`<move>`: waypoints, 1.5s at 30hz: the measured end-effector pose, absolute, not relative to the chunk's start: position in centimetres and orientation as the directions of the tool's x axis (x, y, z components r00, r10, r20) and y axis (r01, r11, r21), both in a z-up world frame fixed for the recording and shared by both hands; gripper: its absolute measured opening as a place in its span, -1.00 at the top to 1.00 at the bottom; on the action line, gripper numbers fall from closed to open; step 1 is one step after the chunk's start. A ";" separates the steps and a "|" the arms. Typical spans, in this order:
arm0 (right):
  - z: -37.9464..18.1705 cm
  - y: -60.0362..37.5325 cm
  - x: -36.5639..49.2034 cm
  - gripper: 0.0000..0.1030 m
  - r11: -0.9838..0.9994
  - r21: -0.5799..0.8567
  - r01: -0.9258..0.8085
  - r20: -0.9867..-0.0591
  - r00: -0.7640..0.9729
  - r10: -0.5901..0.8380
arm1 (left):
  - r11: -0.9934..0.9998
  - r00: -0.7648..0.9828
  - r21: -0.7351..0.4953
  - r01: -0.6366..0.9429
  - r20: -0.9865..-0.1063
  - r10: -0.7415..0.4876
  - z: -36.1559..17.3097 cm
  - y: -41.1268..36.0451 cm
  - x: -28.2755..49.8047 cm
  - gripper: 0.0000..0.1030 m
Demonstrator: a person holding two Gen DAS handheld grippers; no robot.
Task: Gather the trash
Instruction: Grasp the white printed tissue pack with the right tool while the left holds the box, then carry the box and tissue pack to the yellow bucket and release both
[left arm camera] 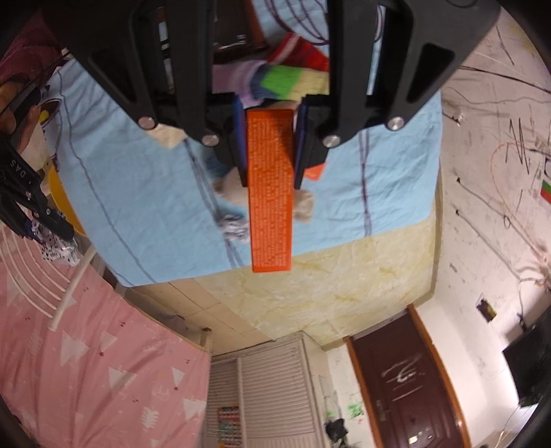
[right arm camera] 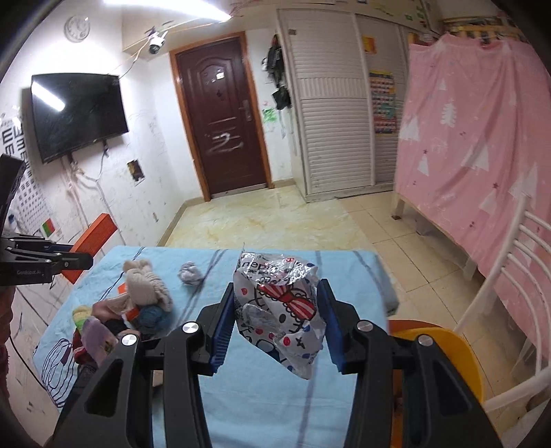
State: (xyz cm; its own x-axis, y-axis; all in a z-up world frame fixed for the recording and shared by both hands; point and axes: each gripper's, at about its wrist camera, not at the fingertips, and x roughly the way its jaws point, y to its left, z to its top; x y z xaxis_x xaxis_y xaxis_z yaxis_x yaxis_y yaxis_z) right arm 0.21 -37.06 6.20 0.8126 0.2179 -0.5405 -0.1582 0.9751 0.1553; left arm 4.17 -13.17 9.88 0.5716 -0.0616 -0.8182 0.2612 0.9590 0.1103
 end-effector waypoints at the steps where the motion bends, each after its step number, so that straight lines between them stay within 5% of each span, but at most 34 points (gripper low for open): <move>1: 6.0 -38.4 -0.2 0.22 0.976 0.165 -0.141 -0.537 0.817 0.209 | 0.955 0.572 0.114 0.274 -0.818 -0.066 10.0 -14.0 4.1 0.58; 18: 3.2 -51.0 -2.4 0.22 0.955 0.295 0.022 -0.526 0.838 0.143 | 0.855 0.538 0.163 0.493 -0.829 -0.153 10.2 -30.3 2.8 0.58; 38: -4.9 -57.8 0.2 0.20 0.917 0.350 0.188 -0.645 0.758 0.091 | 0.817 0.366 0.007 0.576 -0.896 -0.251 5.6 -46.5 7.2 0.58; 45: -5.2 -58.4 0.1 0.05 0.903 0.374 0.211 -0.645 0.759 0.090 | 0.818 0.336 -0.021 0.575 -0.905 -0.260 4.9 -48.5 8.3 0.58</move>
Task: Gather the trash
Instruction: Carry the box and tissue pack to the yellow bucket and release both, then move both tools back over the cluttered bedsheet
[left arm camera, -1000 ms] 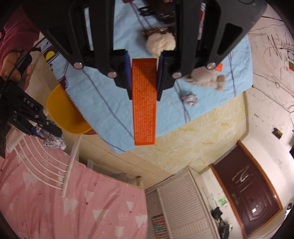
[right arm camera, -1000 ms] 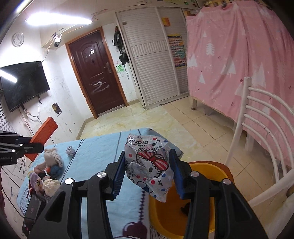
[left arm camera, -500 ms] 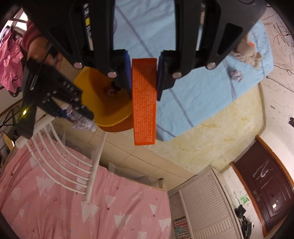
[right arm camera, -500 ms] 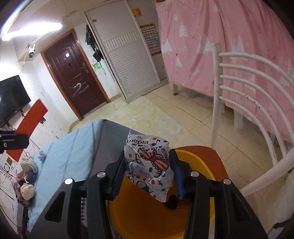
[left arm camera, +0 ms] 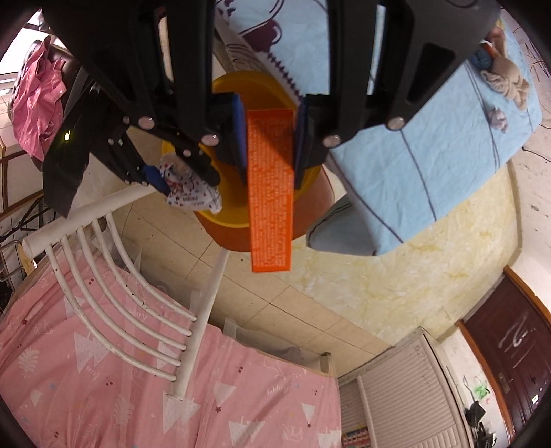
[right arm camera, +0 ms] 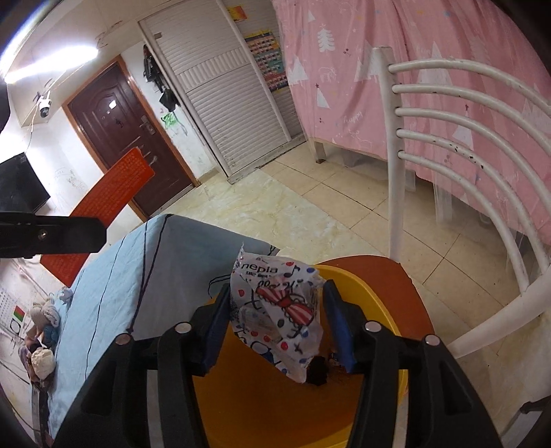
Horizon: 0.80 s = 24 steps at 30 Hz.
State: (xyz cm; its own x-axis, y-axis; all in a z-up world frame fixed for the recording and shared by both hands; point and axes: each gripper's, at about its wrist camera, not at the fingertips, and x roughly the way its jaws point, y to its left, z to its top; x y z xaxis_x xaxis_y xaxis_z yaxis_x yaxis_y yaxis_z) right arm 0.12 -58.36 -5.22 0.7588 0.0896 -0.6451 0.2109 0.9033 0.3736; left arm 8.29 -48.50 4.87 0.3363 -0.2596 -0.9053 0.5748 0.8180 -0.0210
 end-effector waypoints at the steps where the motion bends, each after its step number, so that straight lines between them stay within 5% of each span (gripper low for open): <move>1: -5.3 -58.5 0.1 0.03 0.902 0.375 0.215 -0.646 0.759 0.087 | 0.819 0.327 -0.033 0.572 -0.907 -0.265 4.8 -48.7 8.4 0.58; 5: -5.2 -59.0 -0.2 -0.04 0.897 0.380 0.226 -0.642 0.763 0.079 | 0.823 0.305 -0.079 0.562 -0.906 -0.295 5.1 -48.9 8.8 0.49; 8: -5.0 -58.9 -0.4 -0.06 0.898 0.378 0.226 -0.638 0.766 0.076 | 0.824 0.311 -0.097 0.558 -0.897 -0.316 5.7 -48.9 8.6 0.12; 24: -2.3 -56.4 -0.9 -0.07 0.921 0.354 0.165 -0.597 0.798 0.086 | 0.845 0.428 -0.033 0.533 -0.851 -0.304 11.4 -43.8 6.5 0.10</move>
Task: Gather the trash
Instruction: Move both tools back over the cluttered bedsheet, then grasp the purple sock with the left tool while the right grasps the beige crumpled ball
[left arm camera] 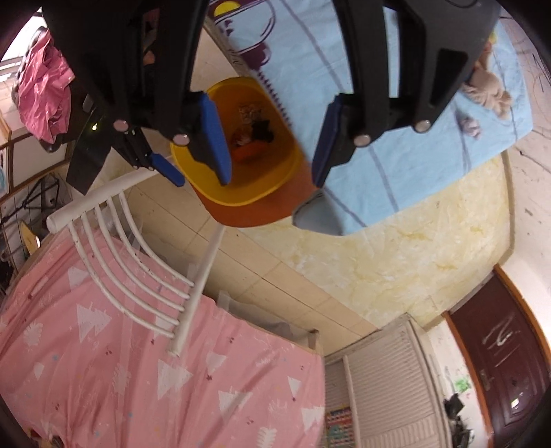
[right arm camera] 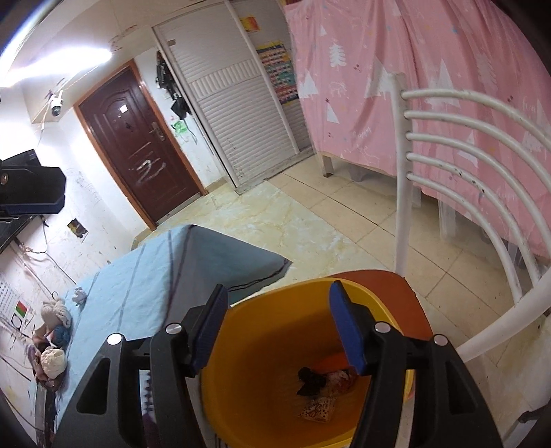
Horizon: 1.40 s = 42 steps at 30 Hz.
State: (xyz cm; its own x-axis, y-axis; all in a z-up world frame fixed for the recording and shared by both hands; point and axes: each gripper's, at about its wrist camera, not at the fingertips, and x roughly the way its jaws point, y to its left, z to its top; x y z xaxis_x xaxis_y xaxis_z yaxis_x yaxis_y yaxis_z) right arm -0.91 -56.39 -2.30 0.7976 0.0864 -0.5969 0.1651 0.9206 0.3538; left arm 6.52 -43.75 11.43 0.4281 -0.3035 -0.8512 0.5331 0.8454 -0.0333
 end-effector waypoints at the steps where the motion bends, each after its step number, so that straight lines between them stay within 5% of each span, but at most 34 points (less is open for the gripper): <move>1: -2.1 -56.2 -1.0 -0.07 0.922 0.353 0.161 -0.593 0.801 0.087 | 0.850 0.436 -0.034 0.526 -0.847 -0.304 11.8 -43.0 6.5 0.09; 24: 3.9 -43.0 -2.9 -0.07 0.971 0.223 -0.084 -0.500 0.845 0.188 | 0.966 0.525 -0.028 0.257 -0.835 -0.164 11.9 -15.1 5.6 -0.21; 34: 4.0 -37.1 -1.4 -0.07 0.958 0.227 -0.175 -0.540 0.796 0.273 | 0.971 0.513 -0.061 0.231 -0.840 -0.175 9.8 -7.4 3.2 -0.47; 42: 3.6 -31.8 -0.9 -0.08 0.912 0.261 -0.315 -0.579 0.705 0.409 | 0.960 0.475 -0.125 0.252 -0.848 -0.235 6.2 -3.8 1.3 -0.47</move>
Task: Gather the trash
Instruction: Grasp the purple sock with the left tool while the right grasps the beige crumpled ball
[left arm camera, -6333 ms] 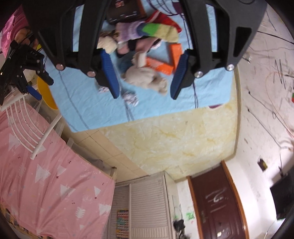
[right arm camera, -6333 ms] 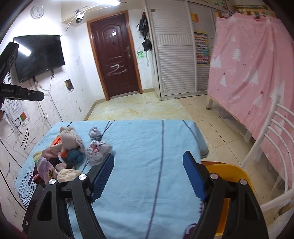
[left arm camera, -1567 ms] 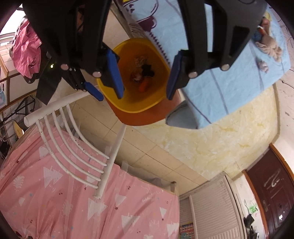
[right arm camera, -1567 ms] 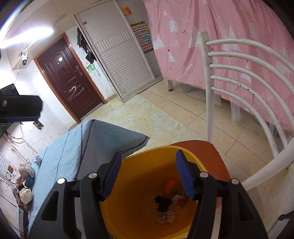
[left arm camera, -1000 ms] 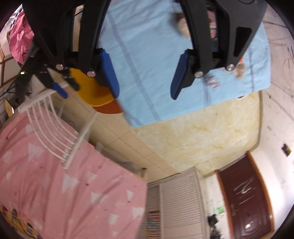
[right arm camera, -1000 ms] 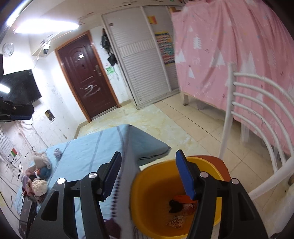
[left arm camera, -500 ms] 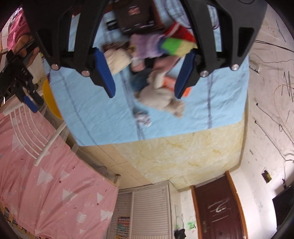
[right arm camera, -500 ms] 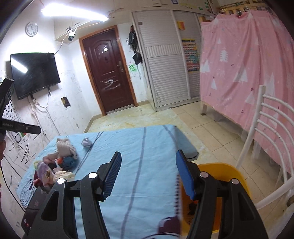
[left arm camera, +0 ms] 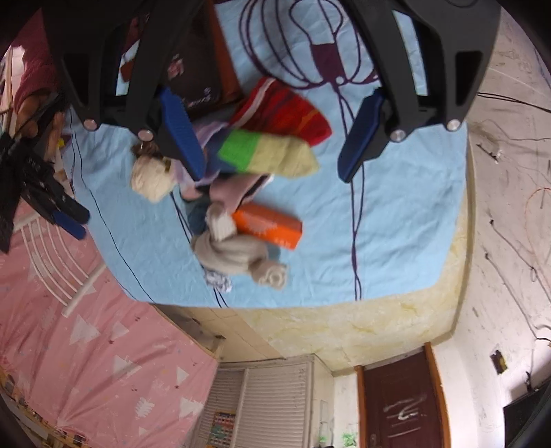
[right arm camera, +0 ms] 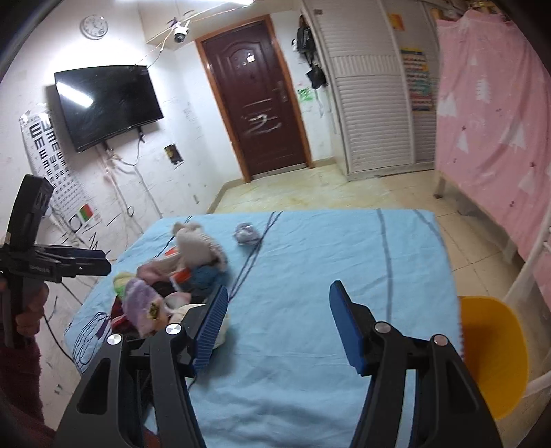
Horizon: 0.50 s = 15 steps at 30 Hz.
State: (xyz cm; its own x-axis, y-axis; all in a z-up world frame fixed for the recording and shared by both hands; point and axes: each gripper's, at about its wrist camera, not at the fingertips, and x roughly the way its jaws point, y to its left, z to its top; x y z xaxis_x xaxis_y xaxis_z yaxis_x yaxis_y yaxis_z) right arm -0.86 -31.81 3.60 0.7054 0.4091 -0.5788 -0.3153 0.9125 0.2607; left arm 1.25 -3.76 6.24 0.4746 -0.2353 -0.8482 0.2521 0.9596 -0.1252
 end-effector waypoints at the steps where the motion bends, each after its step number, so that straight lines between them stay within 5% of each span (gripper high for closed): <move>1: 3.4 -31.5 -0.9 -0.08 0.911 0.258 -0.321 -0.583 0.701 0.412 | 0.957 0.471 -0.129 0.260 -0.848 -0.243 5.9 -3.5 1.2 -0.47; 15: 1.7 -26.3 -0.1 -0.10 0.880 0.247 -0.406 -0.654 0.600 0.461 | 0.880 0.505 -0.138 0.455 -0.774 -0.383 4.0 -6.2 -0.5 -0.63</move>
